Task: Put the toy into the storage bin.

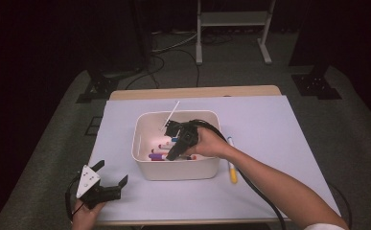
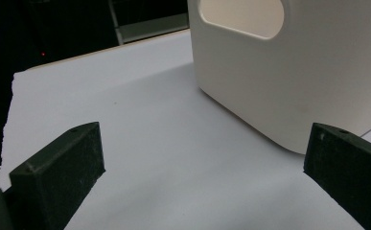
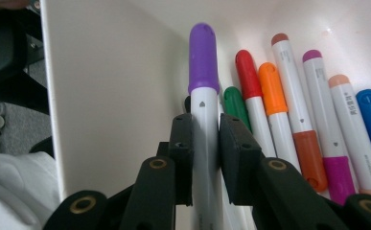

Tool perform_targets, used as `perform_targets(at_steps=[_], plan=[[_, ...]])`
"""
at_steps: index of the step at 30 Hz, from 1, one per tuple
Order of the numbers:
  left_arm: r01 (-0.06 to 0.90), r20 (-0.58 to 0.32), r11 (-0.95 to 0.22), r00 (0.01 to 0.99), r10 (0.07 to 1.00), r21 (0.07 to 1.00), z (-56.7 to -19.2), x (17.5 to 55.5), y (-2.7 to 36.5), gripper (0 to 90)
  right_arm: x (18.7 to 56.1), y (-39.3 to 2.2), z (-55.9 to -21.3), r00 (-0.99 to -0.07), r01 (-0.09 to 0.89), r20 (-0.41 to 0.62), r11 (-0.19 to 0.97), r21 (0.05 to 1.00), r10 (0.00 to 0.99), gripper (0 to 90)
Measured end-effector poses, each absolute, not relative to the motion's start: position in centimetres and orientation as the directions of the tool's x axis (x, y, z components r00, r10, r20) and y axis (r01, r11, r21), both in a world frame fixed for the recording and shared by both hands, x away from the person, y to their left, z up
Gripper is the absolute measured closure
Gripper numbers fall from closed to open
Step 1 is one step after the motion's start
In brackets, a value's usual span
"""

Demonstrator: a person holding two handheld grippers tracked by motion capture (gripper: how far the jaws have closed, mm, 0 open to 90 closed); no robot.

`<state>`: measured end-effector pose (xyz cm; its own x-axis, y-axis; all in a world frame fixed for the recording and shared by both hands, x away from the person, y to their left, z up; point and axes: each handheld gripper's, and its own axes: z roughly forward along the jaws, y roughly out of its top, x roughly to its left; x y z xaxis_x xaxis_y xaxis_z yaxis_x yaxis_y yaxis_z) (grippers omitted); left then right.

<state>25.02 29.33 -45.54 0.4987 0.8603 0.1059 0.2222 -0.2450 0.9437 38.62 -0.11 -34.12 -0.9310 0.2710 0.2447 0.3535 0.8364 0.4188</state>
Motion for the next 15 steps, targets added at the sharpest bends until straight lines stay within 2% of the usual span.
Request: perform_targets(at_steps=[8,15], plan=[[0.222,0.106,-0.245,0.499,0.860,0.944,-45.5,25.0,29.3,0.0,38.3,0.0,-34.5,-0.938,0.341,0.209,0.856,0.388,0.278,70.9],[0.222,0.109,-0.247,0.497,0.861,0.943,-45.5,25.0,29.4,0.0,37.8,-1.3,-32.6,-0.934,0.353,0.209,0.827,0.437,0.289,67.3]])
